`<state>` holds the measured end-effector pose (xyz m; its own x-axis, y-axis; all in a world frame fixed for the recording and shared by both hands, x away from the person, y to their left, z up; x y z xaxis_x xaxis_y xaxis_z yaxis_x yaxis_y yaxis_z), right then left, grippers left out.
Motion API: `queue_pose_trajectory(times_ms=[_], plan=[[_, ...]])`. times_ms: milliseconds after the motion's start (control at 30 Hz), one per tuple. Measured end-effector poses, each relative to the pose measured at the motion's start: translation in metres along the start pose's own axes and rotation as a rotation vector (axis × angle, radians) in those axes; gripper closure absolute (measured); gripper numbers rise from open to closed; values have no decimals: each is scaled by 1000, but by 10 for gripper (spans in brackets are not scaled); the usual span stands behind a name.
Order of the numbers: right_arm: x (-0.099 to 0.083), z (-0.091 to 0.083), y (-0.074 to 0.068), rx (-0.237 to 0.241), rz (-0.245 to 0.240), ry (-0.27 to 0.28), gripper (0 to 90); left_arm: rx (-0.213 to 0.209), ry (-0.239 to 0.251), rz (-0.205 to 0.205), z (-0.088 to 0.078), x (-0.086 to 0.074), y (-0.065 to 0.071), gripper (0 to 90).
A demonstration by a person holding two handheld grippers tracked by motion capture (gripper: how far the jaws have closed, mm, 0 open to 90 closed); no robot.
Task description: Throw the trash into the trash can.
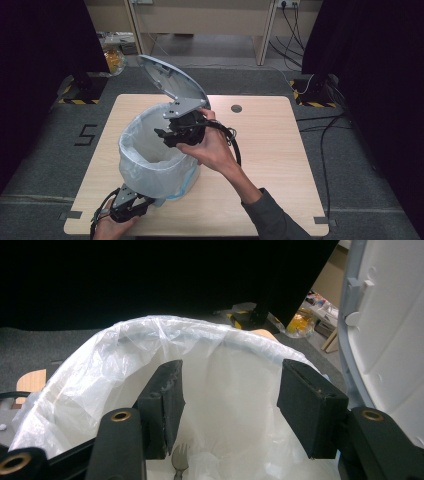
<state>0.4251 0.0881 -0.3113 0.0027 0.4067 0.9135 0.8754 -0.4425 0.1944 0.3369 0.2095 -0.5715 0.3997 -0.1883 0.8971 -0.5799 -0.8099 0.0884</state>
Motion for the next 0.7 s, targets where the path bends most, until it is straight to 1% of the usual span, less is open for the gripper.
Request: queue_pose_trajectory(times_ms=[267,533,700], plan=[[-7,-10,2,-9,3,8,431,0,0,0,0,0,0,624],[-18,-33,6,-40,18,35,417,-1,-1,0,0,0,0,624],[-27,-47,14,-66,32,31,414,-3,1,-2,0,0,0,624]])
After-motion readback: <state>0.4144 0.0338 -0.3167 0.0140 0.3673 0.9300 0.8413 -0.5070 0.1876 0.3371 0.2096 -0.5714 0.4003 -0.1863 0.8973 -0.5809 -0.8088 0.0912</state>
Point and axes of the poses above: each handheld gripper's, and its own axes: z roughly forward along the jaws, x roughly out of its top, y roughly to its right, the point moved 9 cm from there along z, roughly forward along the jaws, and after that the axes turned 8 degrees about y, right-handed, at the moved point
